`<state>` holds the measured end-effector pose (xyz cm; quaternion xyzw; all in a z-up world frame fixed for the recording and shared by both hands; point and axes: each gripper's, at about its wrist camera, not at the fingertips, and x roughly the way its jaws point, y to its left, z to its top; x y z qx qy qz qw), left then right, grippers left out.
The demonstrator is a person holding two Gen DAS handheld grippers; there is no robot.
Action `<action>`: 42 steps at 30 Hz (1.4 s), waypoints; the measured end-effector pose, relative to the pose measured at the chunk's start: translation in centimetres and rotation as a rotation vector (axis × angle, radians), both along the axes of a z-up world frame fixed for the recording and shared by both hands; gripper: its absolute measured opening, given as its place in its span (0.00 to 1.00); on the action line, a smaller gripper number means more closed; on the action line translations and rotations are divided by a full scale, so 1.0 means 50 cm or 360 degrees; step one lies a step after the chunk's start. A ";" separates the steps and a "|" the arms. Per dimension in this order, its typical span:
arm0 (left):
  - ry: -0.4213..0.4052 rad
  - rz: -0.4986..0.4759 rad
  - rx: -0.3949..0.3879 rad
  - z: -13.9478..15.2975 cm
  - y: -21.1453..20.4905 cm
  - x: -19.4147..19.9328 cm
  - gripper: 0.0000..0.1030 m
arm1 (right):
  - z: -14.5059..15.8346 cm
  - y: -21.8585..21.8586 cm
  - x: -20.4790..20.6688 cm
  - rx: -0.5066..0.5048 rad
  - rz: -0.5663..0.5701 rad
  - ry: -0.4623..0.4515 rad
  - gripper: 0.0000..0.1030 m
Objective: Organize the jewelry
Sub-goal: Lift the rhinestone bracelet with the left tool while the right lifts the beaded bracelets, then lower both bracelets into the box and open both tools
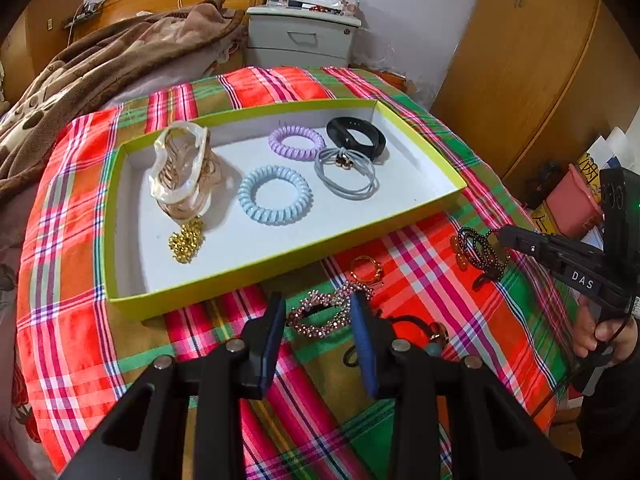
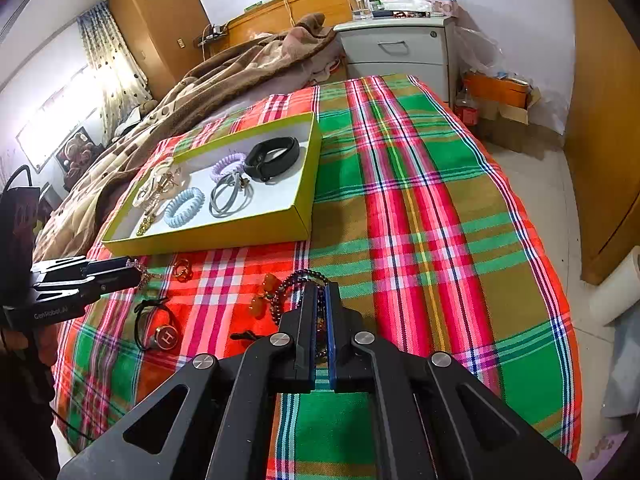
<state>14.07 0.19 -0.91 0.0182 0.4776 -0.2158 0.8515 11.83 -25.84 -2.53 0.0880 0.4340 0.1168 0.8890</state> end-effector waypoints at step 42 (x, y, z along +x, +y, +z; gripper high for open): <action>-0.0177 0.0075 -0.0063 0.113 0.014 0.053 0.34 | 0.194 0.052 0.031 0.0087 0.0110 -0.0377 0.03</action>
